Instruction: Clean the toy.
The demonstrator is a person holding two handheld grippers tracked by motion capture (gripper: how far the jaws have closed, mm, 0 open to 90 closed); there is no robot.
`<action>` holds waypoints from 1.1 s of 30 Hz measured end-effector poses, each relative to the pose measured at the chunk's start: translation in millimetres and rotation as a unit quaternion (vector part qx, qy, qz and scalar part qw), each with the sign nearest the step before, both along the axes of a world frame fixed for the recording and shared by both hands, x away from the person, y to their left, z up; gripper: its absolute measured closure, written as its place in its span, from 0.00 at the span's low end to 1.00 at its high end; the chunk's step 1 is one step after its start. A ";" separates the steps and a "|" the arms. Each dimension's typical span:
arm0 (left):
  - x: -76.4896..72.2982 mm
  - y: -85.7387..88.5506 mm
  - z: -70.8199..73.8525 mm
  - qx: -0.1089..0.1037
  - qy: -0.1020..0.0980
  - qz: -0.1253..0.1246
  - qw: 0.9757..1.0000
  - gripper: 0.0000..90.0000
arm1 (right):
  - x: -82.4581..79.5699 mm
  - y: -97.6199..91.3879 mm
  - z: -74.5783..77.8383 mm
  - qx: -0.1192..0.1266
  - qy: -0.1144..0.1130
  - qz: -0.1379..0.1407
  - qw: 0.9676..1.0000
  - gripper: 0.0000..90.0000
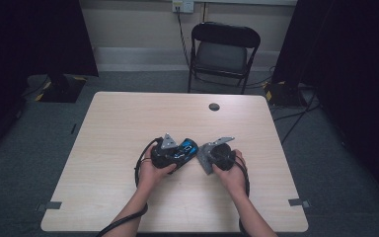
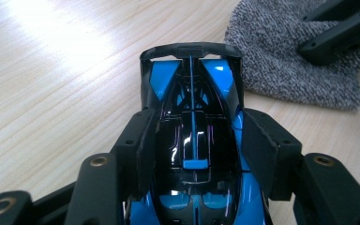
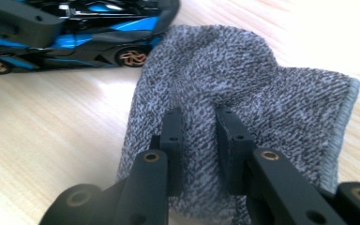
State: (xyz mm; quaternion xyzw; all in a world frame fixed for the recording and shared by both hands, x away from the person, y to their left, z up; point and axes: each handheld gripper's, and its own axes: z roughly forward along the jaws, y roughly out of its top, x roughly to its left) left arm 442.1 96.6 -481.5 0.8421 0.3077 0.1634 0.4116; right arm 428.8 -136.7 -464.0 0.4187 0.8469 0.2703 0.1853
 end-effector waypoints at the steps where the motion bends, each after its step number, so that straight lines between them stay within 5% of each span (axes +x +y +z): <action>1: 0.0 0.2 0.0 0.000 0.000 0.000 1.000 0.51 | -0.9 1.2 0.2 0.000 0.000 0.003 1.000 0.83; 33: 0.5 -0.9 1.2 0.004 0.005 0.001 1.000 0.51 | -9.5 -2.3 -1.1 0.020 0.008 0.016 1.000 0.83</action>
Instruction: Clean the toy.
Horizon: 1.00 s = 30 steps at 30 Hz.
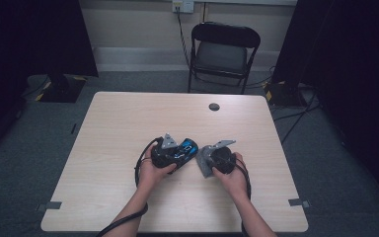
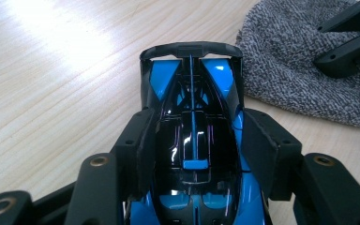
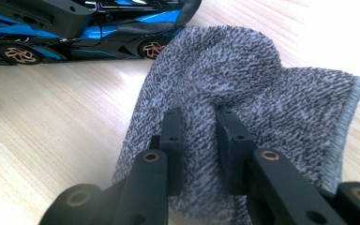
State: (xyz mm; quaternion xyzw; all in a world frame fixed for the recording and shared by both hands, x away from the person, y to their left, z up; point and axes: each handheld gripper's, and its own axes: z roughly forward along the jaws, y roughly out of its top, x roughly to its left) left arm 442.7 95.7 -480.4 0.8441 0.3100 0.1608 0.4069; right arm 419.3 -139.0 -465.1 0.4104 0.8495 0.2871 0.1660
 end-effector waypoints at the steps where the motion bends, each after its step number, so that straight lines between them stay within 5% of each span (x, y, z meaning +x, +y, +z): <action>1: 0.1 0.1 0.2 0.002 -0.001 0.000 1.000 0.51 | -0.2 0.0 0.0 0.000 0.001 0.000 1.000 0.83; 13: 0.3 -0.4 0.5 0.003 0.001 0.002 1.000 0.51 | -5.3 1.9 0.4 0.005 0.002 0.008 1.000 0.83; 30: 0.5 -0.8 0.7 0.004 0.001 0.002 1.000 0.51 | -17.2 23.2 1.6 0.003 0.012 0.056 0.998 0.83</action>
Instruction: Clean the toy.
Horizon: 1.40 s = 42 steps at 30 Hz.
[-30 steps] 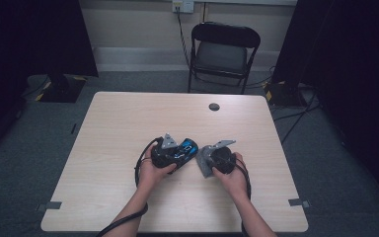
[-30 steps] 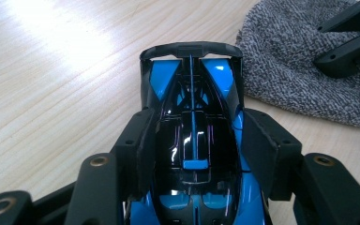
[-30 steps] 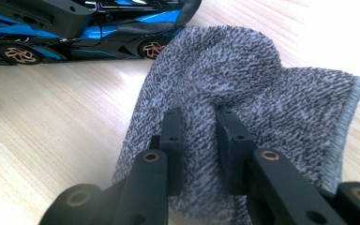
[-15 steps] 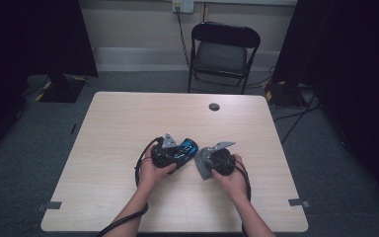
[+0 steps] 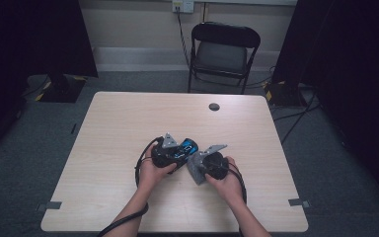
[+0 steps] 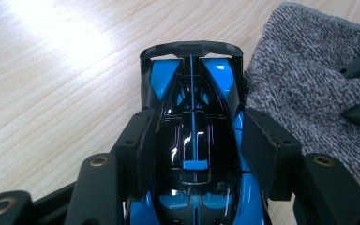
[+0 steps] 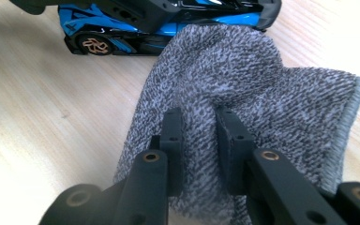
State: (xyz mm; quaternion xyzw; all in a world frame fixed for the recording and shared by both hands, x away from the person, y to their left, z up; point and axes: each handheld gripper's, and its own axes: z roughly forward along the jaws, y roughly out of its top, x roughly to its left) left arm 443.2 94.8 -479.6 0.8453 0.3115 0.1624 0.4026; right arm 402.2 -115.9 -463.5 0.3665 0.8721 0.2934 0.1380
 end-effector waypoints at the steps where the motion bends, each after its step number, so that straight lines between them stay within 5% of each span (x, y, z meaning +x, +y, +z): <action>1: 0.0 0.0 0.0 0.000 0.000 0.000 1.000 0.51 | -0.3 0.4 0.0 0.000 0.001 0.001 1.000 0.83; 42: -0.7 -0.2 -0.4 -0.002 -0.002 0.002 1.000 0.51 | -23.4 28.9 -2.1 0.022 0.018 0.049 0.998 0.82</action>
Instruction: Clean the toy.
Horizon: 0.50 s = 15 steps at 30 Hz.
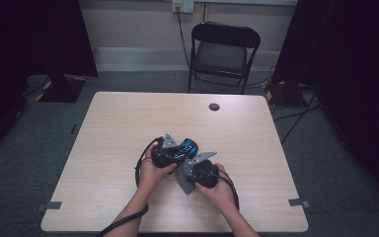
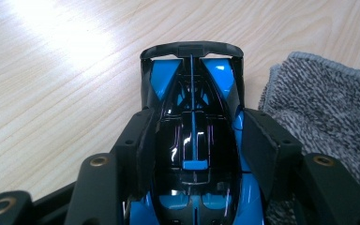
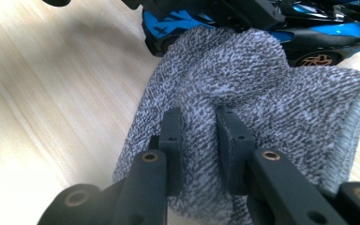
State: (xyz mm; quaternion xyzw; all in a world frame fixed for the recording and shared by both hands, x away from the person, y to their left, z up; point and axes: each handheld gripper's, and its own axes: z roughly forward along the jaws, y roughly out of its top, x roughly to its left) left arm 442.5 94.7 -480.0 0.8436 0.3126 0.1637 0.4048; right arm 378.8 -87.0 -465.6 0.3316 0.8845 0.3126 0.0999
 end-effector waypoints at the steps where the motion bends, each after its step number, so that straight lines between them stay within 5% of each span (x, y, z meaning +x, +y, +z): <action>1: 0.0 0.0 0.0 0.000 0.000 0.000 1.000 0.51 | -0.2 0.3 0.0 0.000 0.001 0.000 1.000 0.82; 15: -0.5 0.6 -0.3 0.000 -0.002 0.000 1.000 0.51 | -5.3 8.9 -0.1 0.013 0.012 0.024 1.000 0.82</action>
